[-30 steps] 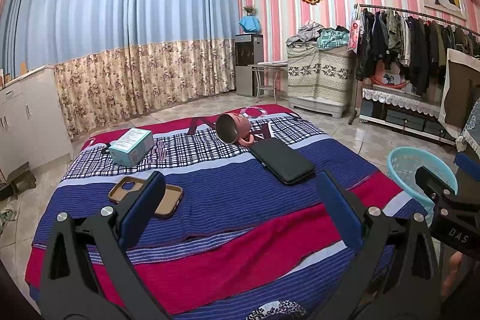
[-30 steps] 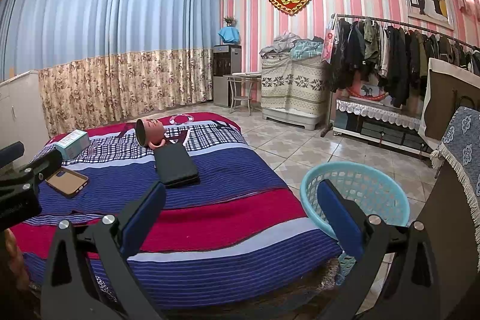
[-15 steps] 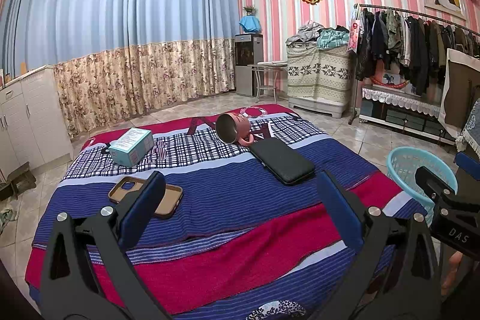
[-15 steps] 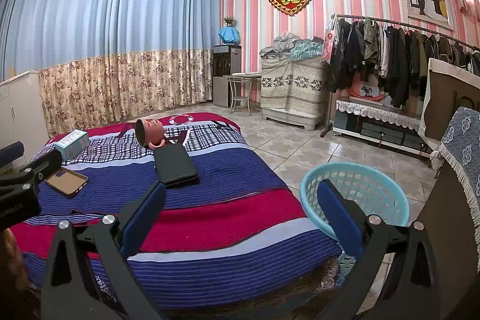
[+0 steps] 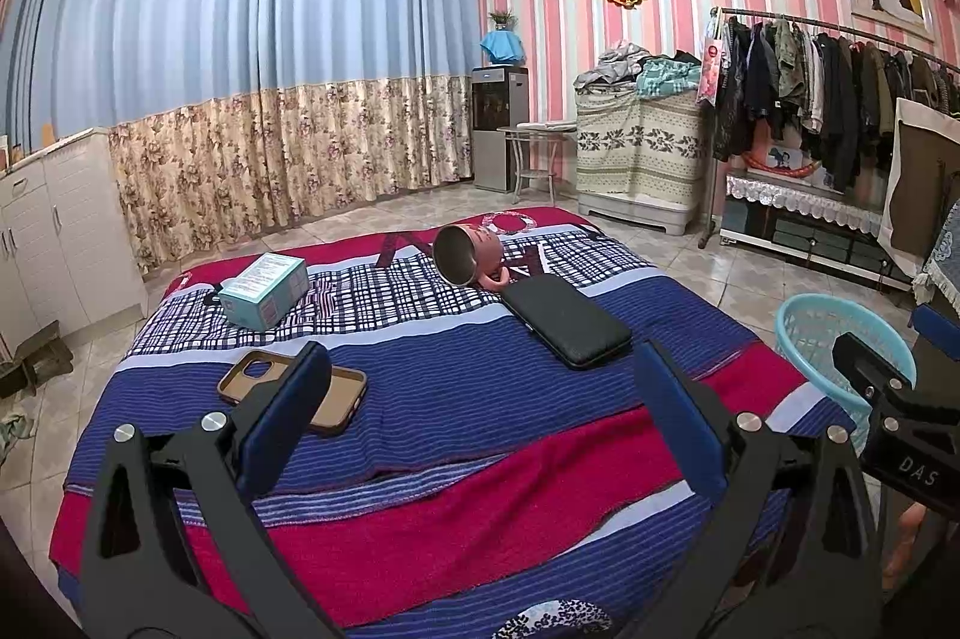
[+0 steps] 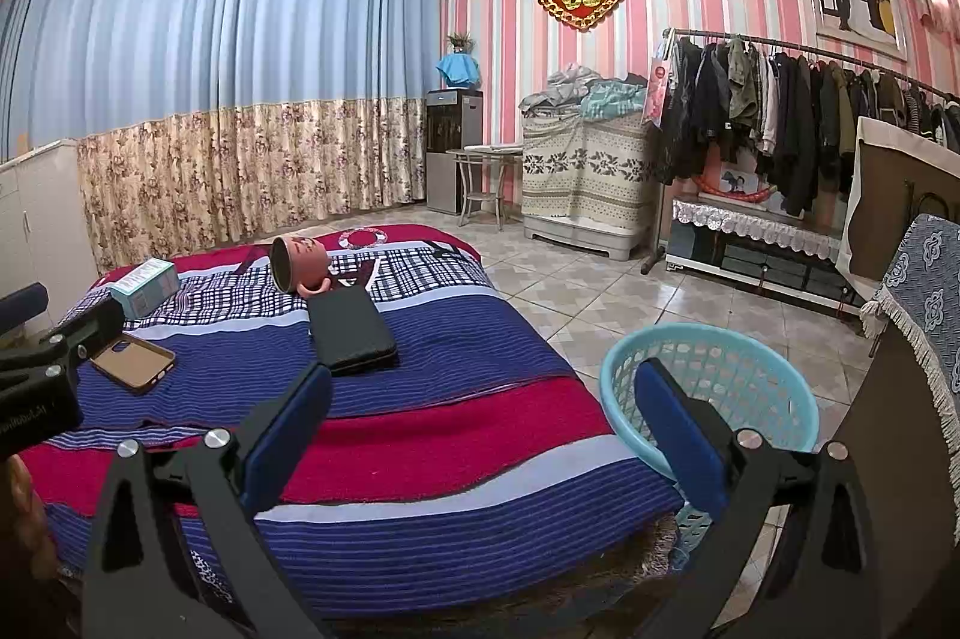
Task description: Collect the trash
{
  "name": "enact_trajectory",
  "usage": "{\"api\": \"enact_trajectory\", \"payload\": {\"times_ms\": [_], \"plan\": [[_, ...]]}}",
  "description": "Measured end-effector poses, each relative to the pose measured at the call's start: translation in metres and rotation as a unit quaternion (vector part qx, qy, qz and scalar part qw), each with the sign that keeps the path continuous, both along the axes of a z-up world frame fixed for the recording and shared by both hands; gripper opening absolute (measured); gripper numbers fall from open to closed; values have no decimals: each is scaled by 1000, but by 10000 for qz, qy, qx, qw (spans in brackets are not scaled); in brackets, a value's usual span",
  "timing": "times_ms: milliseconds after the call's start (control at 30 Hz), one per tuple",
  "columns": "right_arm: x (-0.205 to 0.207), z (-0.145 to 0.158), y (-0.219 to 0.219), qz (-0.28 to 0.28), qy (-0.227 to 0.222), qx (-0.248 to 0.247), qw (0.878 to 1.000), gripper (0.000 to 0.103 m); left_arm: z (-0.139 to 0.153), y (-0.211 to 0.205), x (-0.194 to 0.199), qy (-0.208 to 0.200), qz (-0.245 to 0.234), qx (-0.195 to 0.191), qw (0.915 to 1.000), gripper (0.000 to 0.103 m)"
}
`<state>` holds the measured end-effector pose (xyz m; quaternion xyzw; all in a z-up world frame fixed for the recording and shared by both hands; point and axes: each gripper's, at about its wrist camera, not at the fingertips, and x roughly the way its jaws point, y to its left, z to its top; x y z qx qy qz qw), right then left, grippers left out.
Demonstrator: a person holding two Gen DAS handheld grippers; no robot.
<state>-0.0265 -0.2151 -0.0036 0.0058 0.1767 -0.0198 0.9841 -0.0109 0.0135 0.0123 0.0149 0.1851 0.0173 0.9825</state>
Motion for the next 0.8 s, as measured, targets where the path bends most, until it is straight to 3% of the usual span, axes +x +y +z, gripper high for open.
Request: {"api": "enact_trajectory", "payload": {"times_ms": [800], "plan": [[0,-1,0,0,-8,-8,10000,98,-3,-2,-3,13,-22,-2,10000,98]]}}
